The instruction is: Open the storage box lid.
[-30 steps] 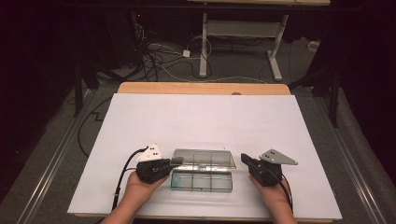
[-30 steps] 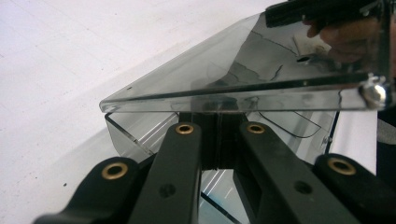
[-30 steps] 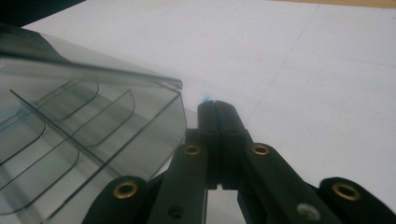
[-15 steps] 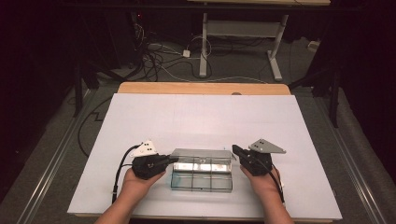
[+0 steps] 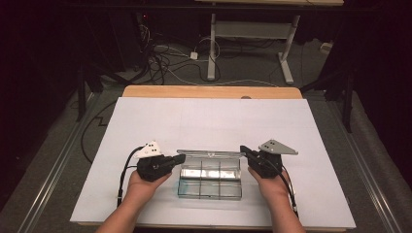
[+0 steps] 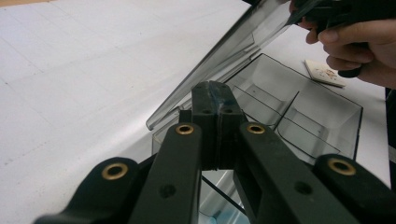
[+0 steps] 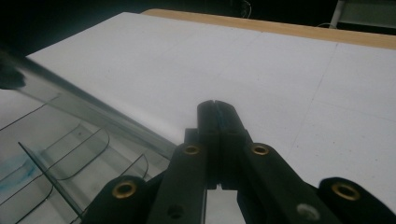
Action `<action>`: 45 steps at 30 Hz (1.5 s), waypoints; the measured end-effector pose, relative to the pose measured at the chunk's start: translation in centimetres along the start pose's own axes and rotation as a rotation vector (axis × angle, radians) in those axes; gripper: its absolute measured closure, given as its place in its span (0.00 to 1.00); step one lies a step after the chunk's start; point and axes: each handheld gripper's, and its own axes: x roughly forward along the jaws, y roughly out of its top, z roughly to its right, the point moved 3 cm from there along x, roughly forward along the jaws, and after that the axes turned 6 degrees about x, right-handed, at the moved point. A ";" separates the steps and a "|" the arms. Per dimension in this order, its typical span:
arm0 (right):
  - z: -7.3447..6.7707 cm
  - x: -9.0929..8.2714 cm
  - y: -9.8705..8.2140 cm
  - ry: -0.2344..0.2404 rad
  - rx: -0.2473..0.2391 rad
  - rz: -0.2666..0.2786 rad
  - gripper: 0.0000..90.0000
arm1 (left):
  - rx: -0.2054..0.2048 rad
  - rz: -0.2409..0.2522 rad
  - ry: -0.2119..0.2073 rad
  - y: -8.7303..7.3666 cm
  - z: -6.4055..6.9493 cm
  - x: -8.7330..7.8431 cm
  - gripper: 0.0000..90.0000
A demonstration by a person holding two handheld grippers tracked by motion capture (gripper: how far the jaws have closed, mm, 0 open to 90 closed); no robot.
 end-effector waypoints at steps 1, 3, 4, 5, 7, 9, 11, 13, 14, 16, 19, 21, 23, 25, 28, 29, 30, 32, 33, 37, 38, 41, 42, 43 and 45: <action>0.0 0.0 0.1 -0.003 0.000 0.006 1.00 | -0.001 0.002 0.002 0.0 -0.1 0.1 0.97; 0.0 0.1 0.4 -0.003 0.004 0.013 1.00 | -0.009 0.008 0.002 0.0 -0.3 0.2 0.97; 0.0 0.1 0.5 -0.001 0.006 0.015 1.00 | -0.010 0.008 0.003 0.0 -0.4 0.3 0.97; 0.0 0.2 0.6 0.000 0.002 0.018 1.00 | -0.010 0.007 0.005 0.0 -0.5 0.3 0.97; -0.1 0.4 0.8 -0.002 -0.007 0.020 1.00 | -0.012 0.000 0.006 -0.1 -0.6 0.5 0.97; -0.2 0.6 1.0 -0.008 -0.019 0.023 1.00 | -0.011 -0.004 0.008 -0.1 -0.6 0.6 0.97; -0.2 0.7 1.1 -0.004 -0.020 0.030 1.00 | -0.014 -0.007 0.011 -0.2 -0.7 0.6 0.97; -0.1 0.7 1.2 -0.002 -0.012 0.034 1.00 | -0.016 -0.005 0.012 -0.2 -0.7 0.6 0.97; -0.1 0.8 1.2 0.002 -0.010 0.038 1.00 | -0.018 -0.002 0.015 -0.2 -0.7 0.6 0.97; 0.0 0.9 1.2 0.003 -0.006 0.041 1.00 | -0.022 0.001 0.018 -0.2 -0.8 0.6 0.97; 0.0 1.1 1.2 0.013 0.004 0.051 1.00 | -0.024 0.000 0.021 -0.2 -1.1 0.8 0.97; 0.0 1.1 1.3 0.015 0.017 0.052 1.00 | -0.023 -0.003 0.019 -0.3 -1.1 1.0 0.97; 0.1 1.1 1.3 0.016 0.015 0.056 1.00 | -0.024 -0.005 0.022 -0.4 -1.2 1.1 0.97; 0.2 1.2 1.3 0.013 0.015 0.057 1.00 | -0.029 0.002 0.024 -0.3 -1.3 1.2 0.97; 0.4 1.4 1.3 0.012 0.020 0.055 1.00 | -0.034 0.003 0.025 -0.3 -1.5 1.3 0.97; 0.5 1.5 1.3 0.013 0.024 0.056 1.00 | -0.035 0.002 0.025 -0.4 -1.5 1.4 0.97; 0.5 1.6 1.3 0.016 0.029 0.057 1.00 | -0.037 0.002 0.026 -0.4 -1.6 1.5 0.97; 0.7 1.8 1.3 0.015 0.030 0.059 1.00 | -0.040 -0.004 0.028 -0.5 -1.7 1.6 0.97; 0.7 1.9 1.4 0.013 0.031 0.060 1.00 | -0.042 -0.006 0.028 -0.5 -1.8 1.7 0.97; 0.9 2.2 1.4 0.008 0.034 0.061 1.00 | -0.048 -0.012 0.030 -0.7 -1.9 1.8 0.97; 1.0 2.2 1.4 0.007 0.034 0.060 1.00 | -0.049 -0.013 0.030 -0.7 -2.0 1.8 0.97; 1.1 2.4 1.4 0.001 0.030 0.062 1.00 | -0.048 -0.019 0.031 -0.7 -1.9 1.7 0.97; 1.1 2.4 1.4 0.000 0.031 0.063 1.00 | -0.046 -0.020 0.031 -0.7 -1.9 1.7 0.97; 1.2 2.4 1.4 -0.002 0.032 0.064 1.00 | -0.042 -0.020 0.034 -0.7 -1.9 1.5 0.97; 1.2 2.5 1.4 -0.003 0.033 0.065 1.00 | -0.036 -0.011 0.038 -0.7 -1.8 1.2 0.97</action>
